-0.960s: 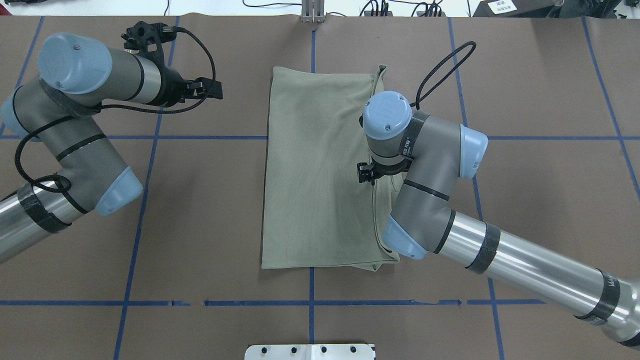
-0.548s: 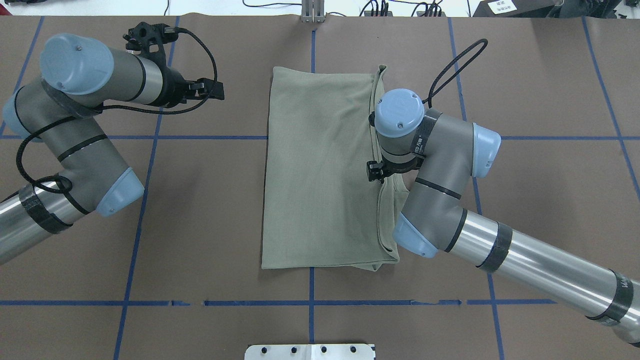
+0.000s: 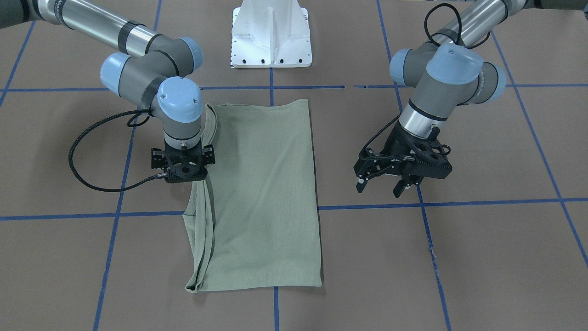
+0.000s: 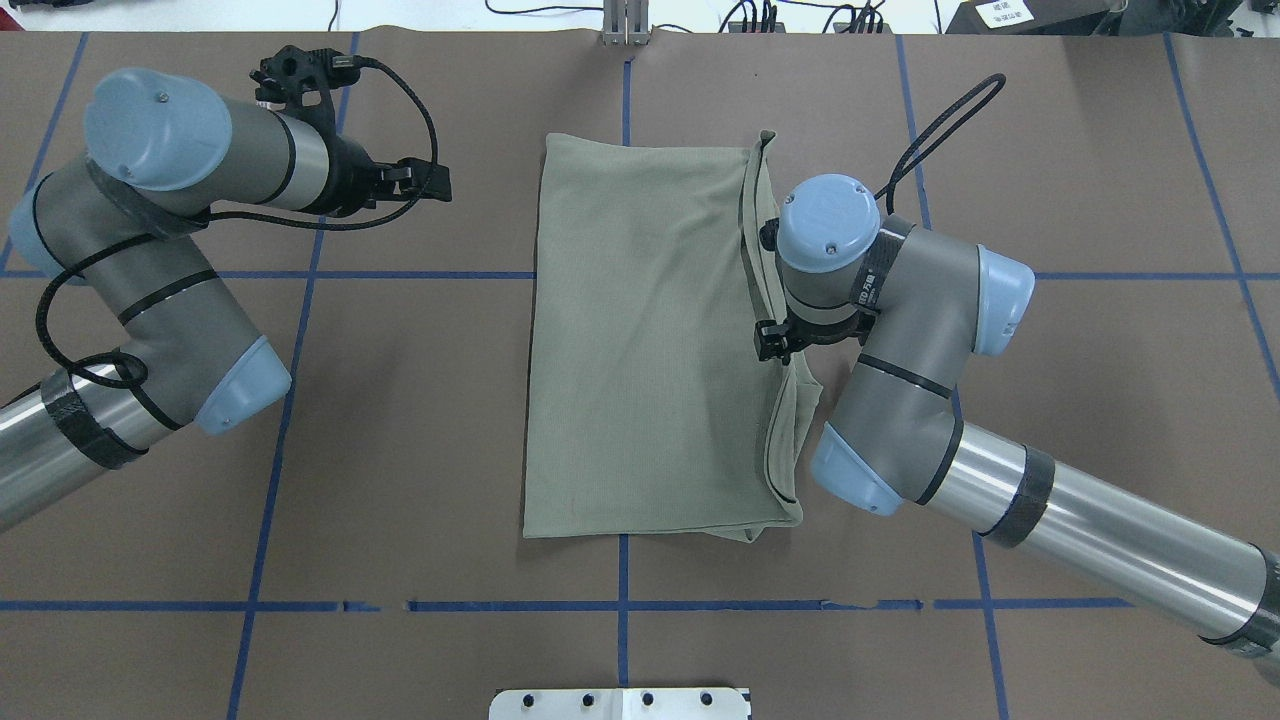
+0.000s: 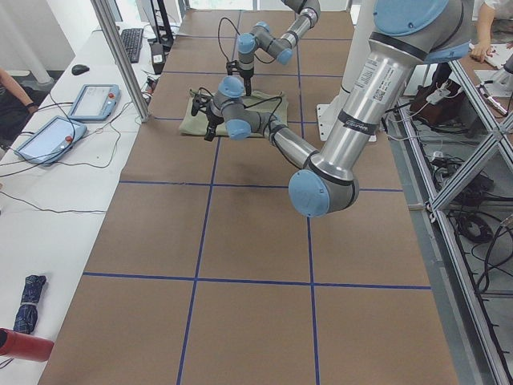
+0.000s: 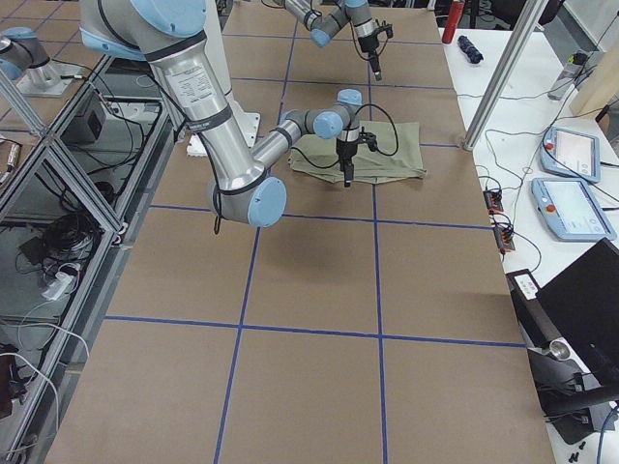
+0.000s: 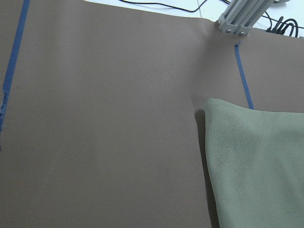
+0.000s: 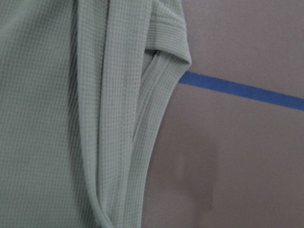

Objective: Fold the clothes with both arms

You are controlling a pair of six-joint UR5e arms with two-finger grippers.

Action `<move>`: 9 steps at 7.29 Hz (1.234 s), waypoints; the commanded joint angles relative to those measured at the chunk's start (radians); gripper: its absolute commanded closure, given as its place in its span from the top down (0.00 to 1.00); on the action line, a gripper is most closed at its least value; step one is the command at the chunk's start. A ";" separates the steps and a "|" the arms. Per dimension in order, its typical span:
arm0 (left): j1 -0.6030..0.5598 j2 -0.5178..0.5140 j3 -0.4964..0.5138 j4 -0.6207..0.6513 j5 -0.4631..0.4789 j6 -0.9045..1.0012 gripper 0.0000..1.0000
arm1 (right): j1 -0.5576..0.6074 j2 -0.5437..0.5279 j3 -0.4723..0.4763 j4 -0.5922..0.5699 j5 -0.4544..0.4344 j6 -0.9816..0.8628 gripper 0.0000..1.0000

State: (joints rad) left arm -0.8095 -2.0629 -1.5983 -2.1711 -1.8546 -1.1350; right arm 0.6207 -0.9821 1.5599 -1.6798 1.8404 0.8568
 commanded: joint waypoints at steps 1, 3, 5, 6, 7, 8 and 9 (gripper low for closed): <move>0.000 0.000 -0.009 0.005 -0.002 0.001 1.00 | 0.020 -0.021 0.003 0.000 -0.001 -0.036 1.00; 0.000 0.000 -0.015 0.007 -0.002 -0.002 1.00 | 0.062 -0.038 0.002 -0.001 0.002 -0.103 1.00; 0.000 0.000 -0.023 0.007 0.000 -0.002 1.00 | 0.094 -0.012 0.005 0.002 0.060 -0.110 1.00; 0.001 0.000 -0.022 0.008 -0.002 -0.002 1.00 | 0.096 0.006 0.011 0.012 0.077 -0.108 1.00; 0.031 0.016 -0.019 -0.005 -0.024 -0.049 1.00 | 0.096 0.006 0.052 0.015 0.092 -0.098 1.00; 0.080 0.017 -0.022 -0.006 -0.078 -0.171 1.00 | 0.102 -0.012 0.139 0.003 0.127 -0.090 1.00; 0.134 0.038 -0.072 -0.001 -0.100 -0.312 1.00 | 0.100 -0.053 0.199 0.008 0.150 -0.003 1.00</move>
State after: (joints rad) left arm -0.7352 -2.0433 -1.6308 -2.1742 -1.9184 -1.2959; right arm 0.7200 -0.9986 1.6812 -1.6724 1.9597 0.7835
